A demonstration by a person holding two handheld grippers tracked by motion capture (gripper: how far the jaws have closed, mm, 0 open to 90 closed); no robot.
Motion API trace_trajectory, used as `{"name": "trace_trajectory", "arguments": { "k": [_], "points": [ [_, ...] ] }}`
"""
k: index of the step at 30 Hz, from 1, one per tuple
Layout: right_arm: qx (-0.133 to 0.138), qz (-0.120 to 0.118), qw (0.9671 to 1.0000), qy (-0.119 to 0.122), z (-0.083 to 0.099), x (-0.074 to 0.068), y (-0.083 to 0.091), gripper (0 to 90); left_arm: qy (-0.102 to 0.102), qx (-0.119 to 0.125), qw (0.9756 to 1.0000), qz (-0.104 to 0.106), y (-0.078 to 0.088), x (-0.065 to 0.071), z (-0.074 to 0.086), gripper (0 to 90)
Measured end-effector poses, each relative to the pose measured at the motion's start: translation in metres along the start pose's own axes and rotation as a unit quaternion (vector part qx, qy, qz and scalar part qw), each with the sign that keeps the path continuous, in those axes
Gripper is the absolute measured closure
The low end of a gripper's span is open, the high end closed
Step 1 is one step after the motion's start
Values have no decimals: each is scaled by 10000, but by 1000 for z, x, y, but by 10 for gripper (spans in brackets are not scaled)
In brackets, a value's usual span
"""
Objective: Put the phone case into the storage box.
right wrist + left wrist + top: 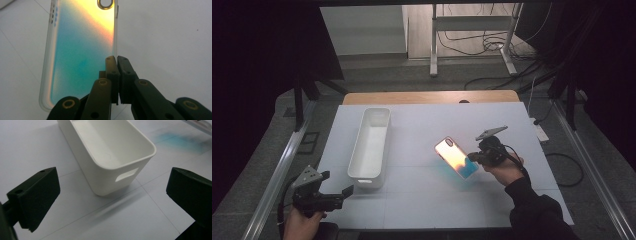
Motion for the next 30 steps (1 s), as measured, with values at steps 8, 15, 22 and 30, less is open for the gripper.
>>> {"name": "trace_trajectory", "arguments": {
  "k": [8, 15, 22, 30],
  "points": [
    [312, 69, 9995, 16, -8, -1, 11, 881, 159, 192, 9995, 177, 1, 1, -7, 0],
    [567, 160, 9983, -48, -12, 1, 20, 881, 127, 292, 9992, 222, 0, 3, -18, 0],
    [785, 218, 9966, -99, -17, 3, 28, 881, 66, 316, 9988, 355, -6, 11, -34, 0],
    [1003, 272, 9945, -120, -23, 4, 36, 881, -25, 325, 9979, 566, -15, 23, -50, 0]
  ]
}}
Point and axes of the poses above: each handheld gripper's, and its own axes: y roughly backward along the jaws, z roughly out of its underside, x roughly to its right, the point moved 9 cm from there along -y, roughly forward along the jaws, and after that the axes turned 3 degrees about z, right-handed, at the moved point
